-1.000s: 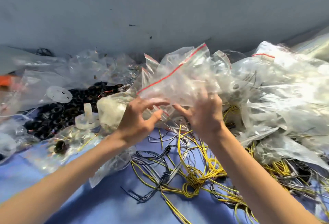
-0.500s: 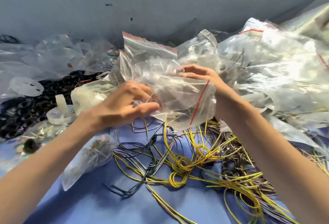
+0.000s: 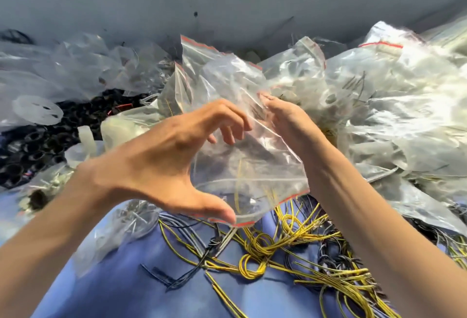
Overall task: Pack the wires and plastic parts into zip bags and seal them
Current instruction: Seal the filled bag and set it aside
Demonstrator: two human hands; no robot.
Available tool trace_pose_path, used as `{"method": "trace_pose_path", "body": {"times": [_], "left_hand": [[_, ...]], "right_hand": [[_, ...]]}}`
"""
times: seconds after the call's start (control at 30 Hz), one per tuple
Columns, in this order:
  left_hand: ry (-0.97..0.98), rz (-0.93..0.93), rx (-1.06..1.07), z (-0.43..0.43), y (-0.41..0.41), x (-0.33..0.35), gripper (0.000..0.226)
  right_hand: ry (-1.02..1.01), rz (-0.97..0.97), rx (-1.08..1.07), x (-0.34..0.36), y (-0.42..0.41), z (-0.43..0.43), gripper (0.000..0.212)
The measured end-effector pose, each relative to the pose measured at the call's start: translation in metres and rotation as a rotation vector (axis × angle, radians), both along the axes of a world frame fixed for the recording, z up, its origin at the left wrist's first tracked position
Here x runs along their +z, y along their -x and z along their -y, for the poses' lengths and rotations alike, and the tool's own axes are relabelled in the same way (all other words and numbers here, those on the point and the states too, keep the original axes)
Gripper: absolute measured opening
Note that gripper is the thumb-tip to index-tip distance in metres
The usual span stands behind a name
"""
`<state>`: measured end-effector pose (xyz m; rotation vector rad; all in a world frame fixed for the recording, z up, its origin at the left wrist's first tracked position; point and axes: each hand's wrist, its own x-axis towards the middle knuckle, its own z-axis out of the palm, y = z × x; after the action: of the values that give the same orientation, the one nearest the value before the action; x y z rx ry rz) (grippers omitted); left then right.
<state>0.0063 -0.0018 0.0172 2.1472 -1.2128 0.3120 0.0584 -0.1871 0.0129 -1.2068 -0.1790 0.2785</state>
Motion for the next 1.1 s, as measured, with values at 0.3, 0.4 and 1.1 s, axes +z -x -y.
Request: {"method": "trace_pose_path", "body": {"times": [0.3, 0.4, 1.1], "left_hand": [[-0.181, 0.261, 0.512, 0.011, 0.004, 0.041, 0.028], [-0.194, 0.275, 0.685, 0.016, 0.012, 0.057, 0.029], [-0.083, 0.097, 0.980, -0.008, 0.044, 0.084, 0.043]], "right_hand": [[0.159, -0.084, -0.229, 0.006, 0.018, -0.005, 0.030], [0.070, 0.092, -0.327, 0.033, 0.032, -0.006, 0.025], [1.133, 0.606, 0.109, 0.017, 0.040, -0.038, 0.036]]}}
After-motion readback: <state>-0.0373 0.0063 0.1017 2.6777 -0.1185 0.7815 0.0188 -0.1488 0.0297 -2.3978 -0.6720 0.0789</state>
